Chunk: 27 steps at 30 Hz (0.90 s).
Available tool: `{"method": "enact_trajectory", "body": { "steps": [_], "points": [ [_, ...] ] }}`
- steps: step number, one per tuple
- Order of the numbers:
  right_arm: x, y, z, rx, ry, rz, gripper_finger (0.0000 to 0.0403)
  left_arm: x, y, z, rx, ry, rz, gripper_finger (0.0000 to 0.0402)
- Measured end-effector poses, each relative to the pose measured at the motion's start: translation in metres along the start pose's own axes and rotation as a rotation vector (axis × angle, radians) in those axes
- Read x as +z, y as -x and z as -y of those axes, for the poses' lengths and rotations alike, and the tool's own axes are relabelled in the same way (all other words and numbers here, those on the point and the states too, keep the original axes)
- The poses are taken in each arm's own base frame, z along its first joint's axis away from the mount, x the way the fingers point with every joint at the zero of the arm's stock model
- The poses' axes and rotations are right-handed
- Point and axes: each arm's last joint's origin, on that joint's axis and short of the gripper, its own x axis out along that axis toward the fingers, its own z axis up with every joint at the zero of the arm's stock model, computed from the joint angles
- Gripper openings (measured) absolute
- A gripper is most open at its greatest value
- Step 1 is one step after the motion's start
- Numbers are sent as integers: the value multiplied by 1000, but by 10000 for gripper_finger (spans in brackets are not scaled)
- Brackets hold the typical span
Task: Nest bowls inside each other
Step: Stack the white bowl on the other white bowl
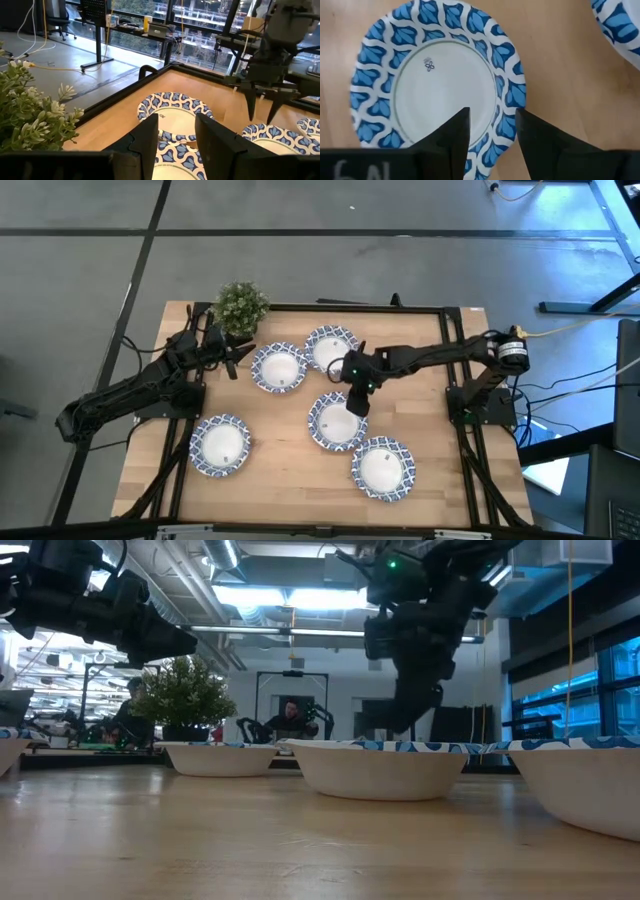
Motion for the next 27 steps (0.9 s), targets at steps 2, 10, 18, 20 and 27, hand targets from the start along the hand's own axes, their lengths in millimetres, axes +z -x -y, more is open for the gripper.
{"method": "enact_trajectory", "body": {
  "steps": [2, 10, 18, 20, 27],
  "points": [
    [-2, -1, -2, -37, 9, -1, 158, 0, 0, 0, 0, 0, 0, 124],
    [-2, -1, -3, -79, 32, 9, 158, 0, 0, 0, 0, 3, 0, 124],
    [-2, -1, -3, -79, 39, 9, 158, 0, 0, 0, 0, 2, 0, 124],
    [-2, -1, -3, -79, 49, 9, 158, 0, 0, 0, 0, 2, 0, 124],
    [-2, -1, 0, -75, 29, 6, 159, 0, 0, 0, 0, 2, 0, 124]
  ]
}}
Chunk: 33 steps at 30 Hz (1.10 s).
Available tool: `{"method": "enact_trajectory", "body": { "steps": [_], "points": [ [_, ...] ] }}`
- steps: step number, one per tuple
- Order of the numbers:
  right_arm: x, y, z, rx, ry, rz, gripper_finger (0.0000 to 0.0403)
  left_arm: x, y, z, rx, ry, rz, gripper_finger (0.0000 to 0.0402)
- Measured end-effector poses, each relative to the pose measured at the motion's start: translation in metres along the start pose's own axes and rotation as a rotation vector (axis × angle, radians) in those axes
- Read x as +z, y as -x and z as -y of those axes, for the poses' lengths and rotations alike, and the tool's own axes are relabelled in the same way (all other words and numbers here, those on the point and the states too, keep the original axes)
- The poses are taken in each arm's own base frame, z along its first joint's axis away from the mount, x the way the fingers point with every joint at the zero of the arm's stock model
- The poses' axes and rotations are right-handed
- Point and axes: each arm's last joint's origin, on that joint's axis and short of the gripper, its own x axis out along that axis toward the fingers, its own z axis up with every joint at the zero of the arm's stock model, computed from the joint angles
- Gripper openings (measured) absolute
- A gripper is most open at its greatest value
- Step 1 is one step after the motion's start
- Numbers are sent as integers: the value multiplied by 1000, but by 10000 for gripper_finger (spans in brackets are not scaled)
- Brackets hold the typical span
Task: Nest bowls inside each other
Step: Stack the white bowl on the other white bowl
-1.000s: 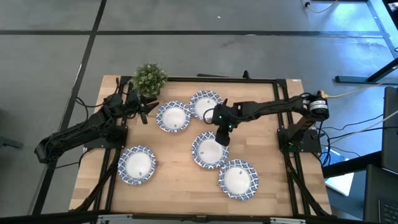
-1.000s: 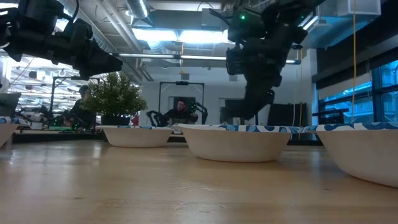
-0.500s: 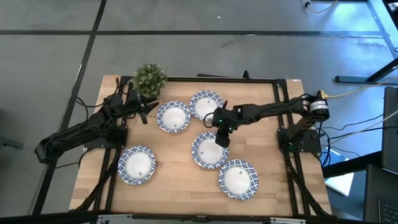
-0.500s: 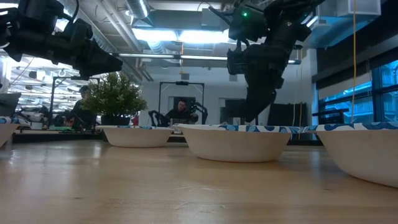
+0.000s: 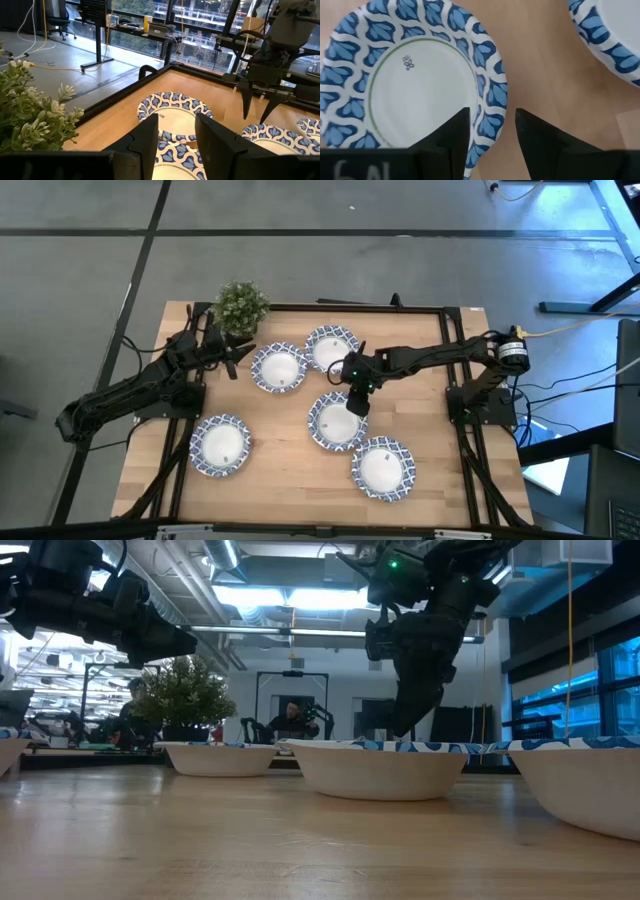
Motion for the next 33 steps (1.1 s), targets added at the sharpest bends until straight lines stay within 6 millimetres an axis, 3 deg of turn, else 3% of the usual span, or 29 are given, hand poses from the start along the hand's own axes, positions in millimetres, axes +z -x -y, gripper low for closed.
{"method": "enact_trajectory", "body": {
  "steps": [10, 23, 33],
  "points": [
    [1, 0, 2, -46, -8, 15, 164, 0, 0, 0, 0, 0, 0, 124],
    [1, 0, 1, -46, -29, 16, 278, 0, 0, 0, 0, 0, 0, 124],
    [1, 0, 3, -177, -90, 59, 293, 0, 0, 0, 0, 0, 0, 124]
  ]
}}
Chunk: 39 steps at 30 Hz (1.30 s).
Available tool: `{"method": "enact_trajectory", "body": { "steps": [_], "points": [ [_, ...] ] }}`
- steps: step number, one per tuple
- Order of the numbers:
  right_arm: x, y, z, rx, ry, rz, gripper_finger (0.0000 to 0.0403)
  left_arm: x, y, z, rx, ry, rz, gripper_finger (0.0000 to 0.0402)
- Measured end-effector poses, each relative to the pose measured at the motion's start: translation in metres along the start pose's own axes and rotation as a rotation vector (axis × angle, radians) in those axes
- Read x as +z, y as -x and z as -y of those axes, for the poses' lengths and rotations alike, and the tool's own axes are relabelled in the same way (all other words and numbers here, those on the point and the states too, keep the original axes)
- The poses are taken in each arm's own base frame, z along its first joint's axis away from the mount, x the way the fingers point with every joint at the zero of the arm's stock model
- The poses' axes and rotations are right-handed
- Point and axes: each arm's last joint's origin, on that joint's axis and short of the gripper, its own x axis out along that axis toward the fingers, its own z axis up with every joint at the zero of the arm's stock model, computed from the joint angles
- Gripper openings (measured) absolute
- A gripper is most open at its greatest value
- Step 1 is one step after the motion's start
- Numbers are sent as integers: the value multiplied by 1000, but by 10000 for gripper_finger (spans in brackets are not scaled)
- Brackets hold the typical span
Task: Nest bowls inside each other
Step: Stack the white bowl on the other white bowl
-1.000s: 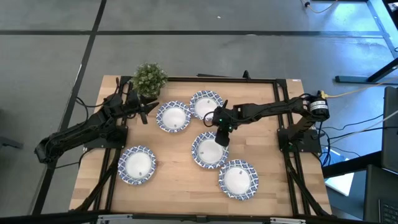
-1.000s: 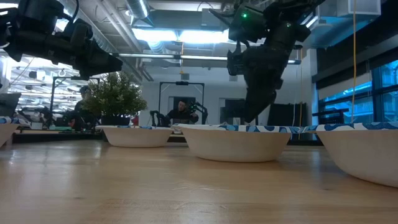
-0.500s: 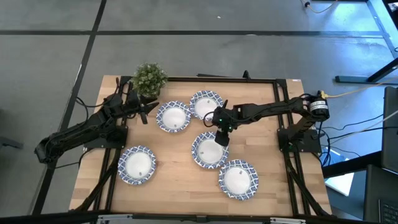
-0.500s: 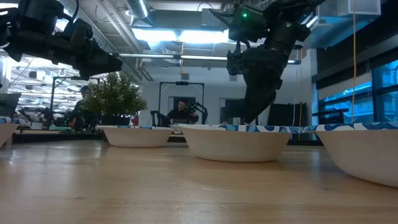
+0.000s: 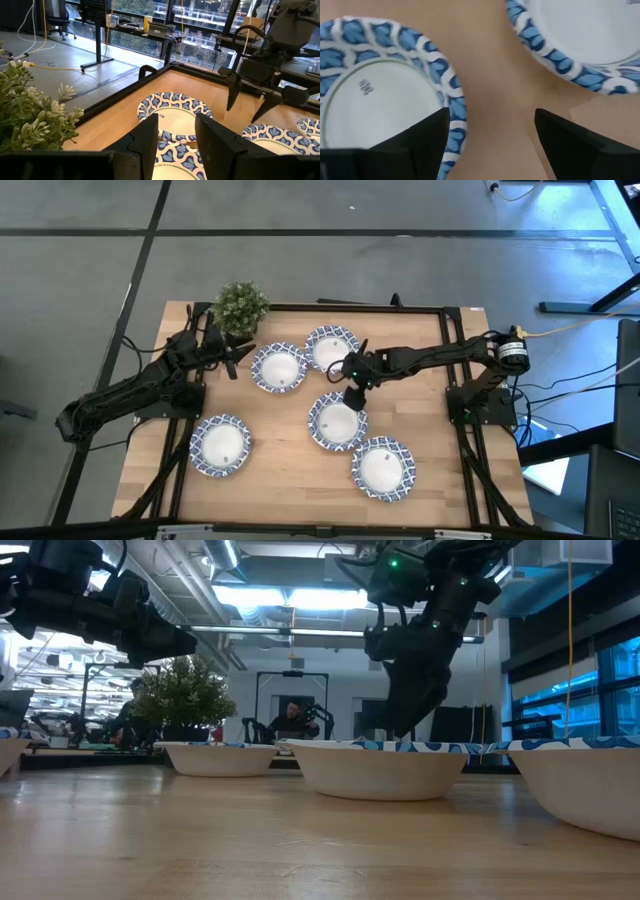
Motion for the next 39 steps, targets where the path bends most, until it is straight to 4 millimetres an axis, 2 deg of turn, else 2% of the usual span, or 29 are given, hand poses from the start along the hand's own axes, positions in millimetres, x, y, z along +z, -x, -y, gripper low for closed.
{"method": "enact_trajectory", "body": {
  "steps": [7, 18, 35, 39],
  "points": [
    [0, 0, -2, -8, -5, 4, 293, 0, 0, 0, 0, 0, 0, 124],
    [-7, 0, -18, 44, 45, -20, 293, 0, 0, 0, 1, 0, -1, 124],
    [-12, -23, -13, 3, 64, -98, 293, 0, 0, 0, -6, 0, -5, 124],
    [-12, -23, -13, 3, 65, -99, 278, 0, 0, 0, -6, 0, -5, 124]
  ]
}}
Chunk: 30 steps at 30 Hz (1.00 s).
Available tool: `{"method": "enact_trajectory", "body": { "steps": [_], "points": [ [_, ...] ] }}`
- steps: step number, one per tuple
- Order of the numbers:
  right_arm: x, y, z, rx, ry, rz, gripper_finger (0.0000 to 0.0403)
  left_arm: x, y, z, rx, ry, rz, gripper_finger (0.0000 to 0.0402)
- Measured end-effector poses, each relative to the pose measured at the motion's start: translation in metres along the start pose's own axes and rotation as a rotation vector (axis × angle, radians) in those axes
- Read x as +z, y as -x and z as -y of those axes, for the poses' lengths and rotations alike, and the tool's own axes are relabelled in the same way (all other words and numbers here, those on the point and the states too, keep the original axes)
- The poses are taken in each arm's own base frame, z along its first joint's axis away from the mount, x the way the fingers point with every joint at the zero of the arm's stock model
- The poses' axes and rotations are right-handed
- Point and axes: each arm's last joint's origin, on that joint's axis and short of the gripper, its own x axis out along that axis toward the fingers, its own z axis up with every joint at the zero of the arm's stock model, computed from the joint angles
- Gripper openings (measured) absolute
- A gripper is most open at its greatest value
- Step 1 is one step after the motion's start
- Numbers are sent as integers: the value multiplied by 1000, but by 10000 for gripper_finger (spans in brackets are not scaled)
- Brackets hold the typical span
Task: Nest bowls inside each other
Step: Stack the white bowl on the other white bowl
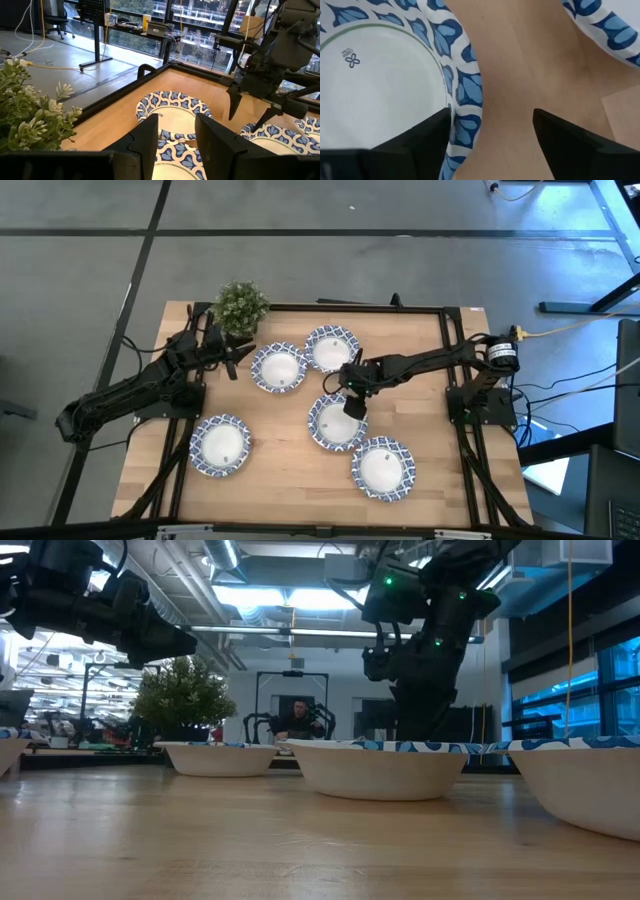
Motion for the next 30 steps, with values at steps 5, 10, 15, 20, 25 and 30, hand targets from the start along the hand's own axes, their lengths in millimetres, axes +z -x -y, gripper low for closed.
{"method": "enact_trajectory", "body": {
  "steps": [5, 10, 15, 20, 25, 30],
  "points": [
    [0, 0, 0, 0, 4, -1, 227, 0, 0, 0, 0, 0, 0, 124],
    [0, 0, 0, 1, 6, -1, 160, 0, 0, 0, 0, 0, 0, 124],
    [0, 0, 0, 4, 5, -2, 92, 0, 0, 0, 0, 0, 0, 124],
    [0, 0, -1, 17, 4, -3, 40, 0, 0, 0, 0, 1, 0, 124],
    [0, 0, -1, 16, 3, -3, 19, 0, 0, 0, 0, 1, 0, 124],
    [0, 1, -1, 16, 3, -3, 17, 0, 0, 0, 0, 1, 0, 124]
  ]
}}
